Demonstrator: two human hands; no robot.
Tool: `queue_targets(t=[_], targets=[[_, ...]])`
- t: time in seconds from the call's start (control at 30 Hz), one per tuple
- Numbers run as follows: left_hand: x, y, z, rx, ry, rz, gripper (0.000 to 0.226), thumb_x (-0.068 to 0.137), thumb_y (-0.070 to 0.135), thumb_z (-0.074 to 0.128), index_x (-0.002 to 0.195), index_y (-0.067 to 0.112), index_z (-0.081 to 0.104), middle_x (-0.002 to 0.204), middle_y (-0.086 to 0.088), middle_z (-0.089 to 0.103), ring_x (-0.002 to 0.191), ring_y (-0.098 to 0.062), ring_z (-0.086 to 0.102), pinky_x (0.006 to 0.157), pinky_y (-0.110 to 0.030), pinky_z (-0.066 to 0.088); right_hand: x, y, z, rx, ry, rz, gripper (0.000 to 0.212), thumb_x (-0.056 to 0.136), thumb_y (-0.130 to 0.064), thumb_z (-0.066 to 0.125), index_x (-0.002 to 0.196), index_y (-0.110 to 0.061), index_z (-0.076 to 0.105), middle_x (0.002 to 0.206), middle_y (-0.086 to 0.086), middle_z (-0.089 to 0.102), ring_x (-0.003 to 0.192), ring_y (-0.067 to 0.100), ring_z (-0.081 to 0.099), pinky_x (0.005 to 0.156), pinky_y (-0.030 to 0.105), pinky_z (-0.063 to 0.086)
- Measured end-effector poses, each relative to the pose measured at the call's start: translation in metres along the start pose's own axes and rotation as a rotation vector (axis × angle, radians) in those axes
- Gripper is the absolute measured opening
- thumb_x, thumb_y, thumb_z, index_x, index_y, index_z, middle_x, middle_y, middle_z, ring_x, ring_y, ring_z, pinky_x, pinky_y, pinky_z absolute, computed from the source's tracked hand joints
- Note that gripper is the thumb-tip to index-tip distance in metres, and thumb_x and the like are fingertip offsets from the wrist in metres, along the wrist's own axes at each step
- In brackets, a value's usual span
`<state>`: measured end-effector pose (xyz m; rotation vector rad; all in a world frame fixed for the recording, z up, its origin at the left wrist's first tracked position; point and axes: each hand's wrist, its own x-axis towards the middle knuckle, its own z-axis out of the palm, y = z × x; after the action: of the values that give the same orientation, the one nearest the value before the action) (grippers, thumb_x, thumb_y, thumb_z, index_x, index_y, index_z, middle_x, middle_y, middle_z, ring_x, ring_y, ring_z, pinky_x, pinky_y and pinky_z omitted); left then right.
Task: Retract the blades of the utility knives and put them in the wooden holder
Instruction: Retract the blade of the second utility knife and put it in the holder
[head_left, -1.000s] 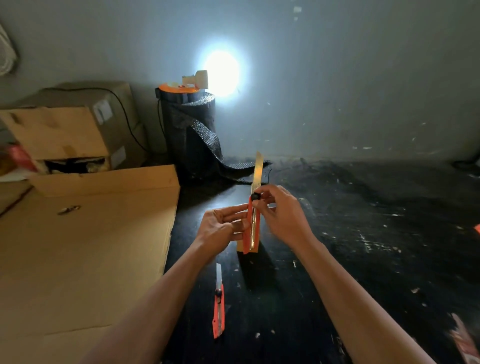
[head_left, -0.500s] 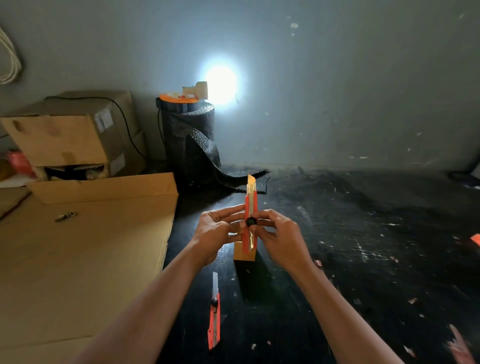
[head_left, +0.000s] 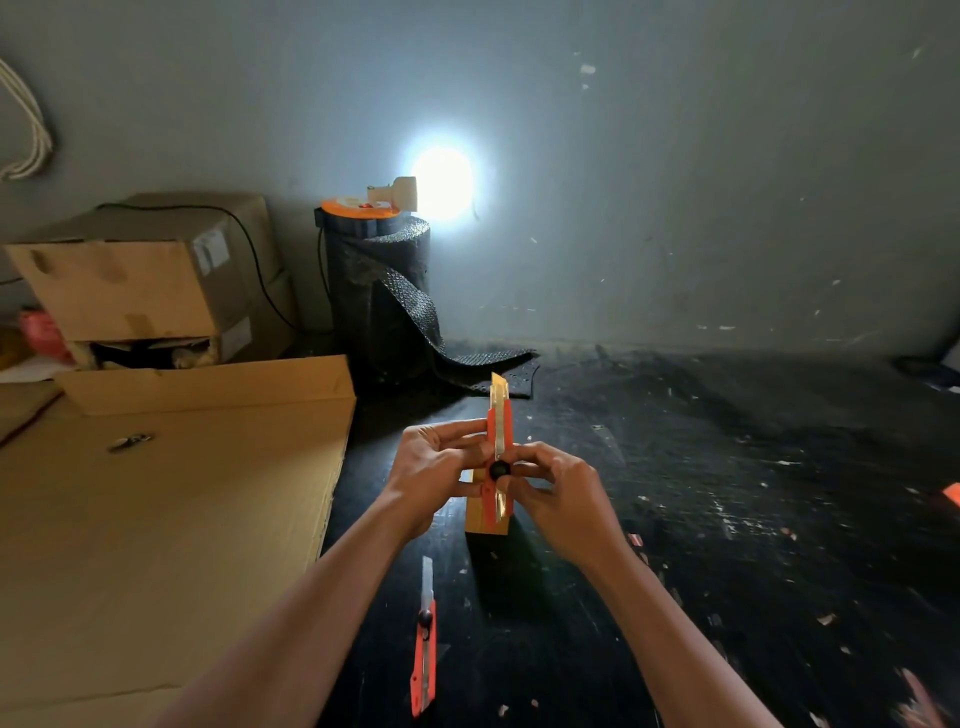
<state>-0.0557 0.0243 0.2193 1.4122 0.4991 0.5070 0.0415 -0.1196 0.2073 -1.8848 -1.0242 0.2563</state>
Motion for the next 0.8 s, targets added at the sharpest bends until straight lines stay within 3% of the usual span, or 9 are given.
queue_targets(t=[0.27, 0.4, 0.57, 0.67, 0.8], targets=[[0.005, -0.003, -0.003, 0.015, 0.070, 0.022, 0.029, 0.090, -0.004, 0.070, 0.118, 0.005, 0.075, 0.098, -0.012, 0.082, 0.086, -0.026, 0.081, 0.062, -0.040, 0.065, -0.012, 0.007, 0.007, -0.012, -0.029, -0.002, 0.023, 0.090, -0.016, 0.073, 0.112, -0.021, 0.071, 0.105, -0.016, 0.072, 0.092, -0.010, 0.063, 0.077, 0.003, 0.048], [0.006, -0.004, -0.003, 0.017, 0.069, 0.037, 0.030, 0.091, -0.001, 0.071, 0.119, 0.007, 0.075, 0.099, -0.011, 0.082, 0.085, -0.025, 0.081, 0.061, -0.036, 0.064, -0.013, 0.005, 0.010, -0.044, -0.012, -0.057, 0.031, 0.093, -0.015, 0.070, 0.121, -0.025, 0.067, 0.109, -0.022, 0.065, 0.092, -0.013, 0.061, 0.075, 0.002, 0.048], [0.006, -0.004, 0.001, 0.010, 0.056, 0.049, 0.031, 0.091, -0.001, 0.070, 0.120, 0.007, 0.074, 0.101, -0.010, 0.082, 0.087, -0.026, 0.081, 0.069, -0.034, 0.065, -0.012, 0.005, 0.011, 0.003, 0.021, -0.006, 0.018, 0.090, -0.022, 0.073, 0.103, -0.026, 0.061, 0.096, -0.020, 0.067, 0.082, -0.020, 0.063, 0.068, 0.003, 0.050], [0.006, -0.004, 0.002, -0.001, 0.057, 0.048, 0.032, 0.091, -0.003, 0.071, 0.121, 0.007, 0.074, 0.100, -0.011, 0.082, 0.087, -0.026, 0.081, 0.069, -0.034, 0.066, -0.015, 0.004, 0.011, -0.004, 0.013, -0.048, 0.028, 0.091, -0.019, 0.073, 0.109, -0.031, 0.056, 0.092, -0.028, 0.061, 0.087, -0.026, 0.058, 0.069, -0.001, 0.047], [0.005, -0.001, 0.002, -0.012, 0.042, 0.066, 0.031, 0.090, -0.004, 0.070, 0.118, 0.008, 0.075, 0.096, -0.009, 0.083, 0.085, -0.025, 0.081, 0.066, -0.034, 0.065, -0.013, 0.006, 0.009, -0.019, 0.000, -0.071, 0.025, 0.092, -0.014, 0.072, 0.111, -0.028, 0.064, 0.099, -0.025, 0.064, 0.092, -0.024, 0.058, 0.073, 0.001, 0.049]])
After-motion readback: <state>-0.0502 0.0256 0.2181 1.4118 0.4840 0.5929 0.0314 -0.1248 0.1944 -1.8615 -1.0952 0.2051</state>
